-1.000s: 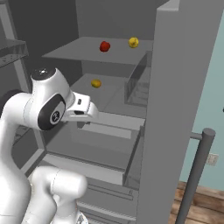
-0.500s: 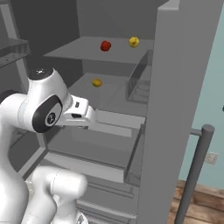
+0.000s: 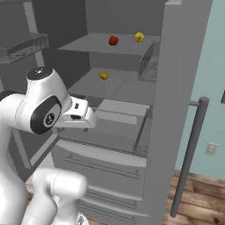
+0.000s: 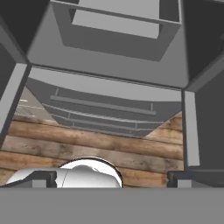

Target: Place the bell pepper in the correct fridge rack based on whether it is a fruit or vegetable. Finally, close the fridge door.

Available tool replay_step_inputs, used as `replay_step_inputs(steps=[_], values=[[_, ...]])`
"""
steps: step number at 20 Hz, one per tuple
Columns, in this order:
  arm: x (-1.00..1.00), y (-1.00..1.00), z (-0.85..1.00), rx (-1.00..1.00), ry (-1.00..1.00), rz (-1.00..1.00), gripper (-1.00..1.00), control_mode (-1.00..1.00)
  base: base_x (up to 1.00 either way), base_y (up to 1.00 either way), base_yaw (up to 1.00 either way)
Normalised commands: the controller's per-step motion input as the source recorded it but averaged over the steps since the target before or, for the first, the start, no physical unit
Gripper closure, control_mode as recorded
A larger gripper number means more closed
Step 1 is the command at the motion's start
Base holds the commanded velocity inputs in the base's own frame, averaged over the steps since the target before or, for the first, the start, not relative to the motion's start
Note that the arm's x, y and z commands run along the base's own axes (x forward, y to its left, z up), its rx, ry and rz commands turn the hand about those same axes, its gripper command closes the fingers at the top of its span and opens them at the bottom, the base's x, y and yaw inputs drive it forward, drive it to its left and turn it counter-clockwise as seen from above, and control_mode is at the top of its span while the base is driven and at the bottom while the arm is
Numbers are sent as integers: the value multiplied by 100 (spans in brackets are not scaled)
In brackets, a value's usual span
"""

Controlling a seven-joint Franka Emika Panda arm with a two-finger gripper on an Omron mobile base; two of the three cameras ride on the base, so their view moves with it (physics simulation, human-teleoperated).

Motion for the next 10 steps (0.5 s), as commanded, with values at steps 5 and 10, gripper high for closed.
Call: replay_step_inputs(steps=[5,10], values=[[0,0,0,0,0,0,-100,100,-47,0,0],[0,0,0,0,0,0,-100,100,-49,0,0]])
